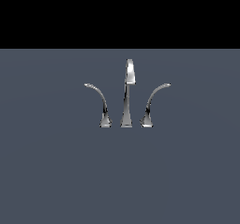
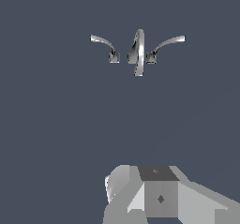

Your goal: Turn on the faucet by rotating a designated handle.

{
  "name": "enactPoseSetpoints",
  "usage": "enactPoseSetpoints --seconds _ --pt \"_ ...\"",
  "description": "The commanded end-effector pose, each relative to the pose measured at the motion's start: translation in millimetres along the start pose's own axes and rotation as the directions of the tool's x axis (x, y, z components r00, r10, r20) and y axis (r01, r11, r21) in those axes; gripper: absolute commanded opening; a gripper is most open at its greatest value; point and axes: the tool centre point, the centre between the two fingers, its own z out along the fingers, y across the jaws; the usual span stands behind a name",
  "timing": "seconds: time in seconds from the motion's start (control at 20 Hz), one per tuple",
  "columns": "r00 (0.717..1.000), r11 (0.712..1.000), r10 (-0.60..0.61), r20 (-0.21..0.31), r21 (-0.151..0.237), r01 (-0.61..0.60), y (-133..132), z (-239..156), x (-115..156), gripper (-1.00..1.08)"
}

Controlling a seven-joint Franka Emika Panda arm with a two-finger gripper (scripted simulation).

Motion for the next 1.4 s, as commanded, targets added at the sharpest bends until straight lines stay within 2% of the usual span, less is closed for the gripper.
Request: enactPoseSetpoints --seconds 0.0,0.4,0.8,1.05,1.35 --pt "1.000 1.000 0.000 0.000 0.000 0.000 0.0 0.0 0.0 -1.00" --pt "0.999 0.999 0.034 0.000 0.000 -0.034 -6.5 6.9 3.1 -1.00" --pt "0.991 0.991 0.137 -0.002 0.000 -0.137 -25.6 27.9 13.7 -1.00" --pt "0.972 0.972 0.235 -0.003 0.001 -0.235 -43.0 48.1 26.0 -1.00" --pt "0.934 0.934 0.359 -0.004 0.002 -0.359 -63.9 74.5 44.6 -1.00"
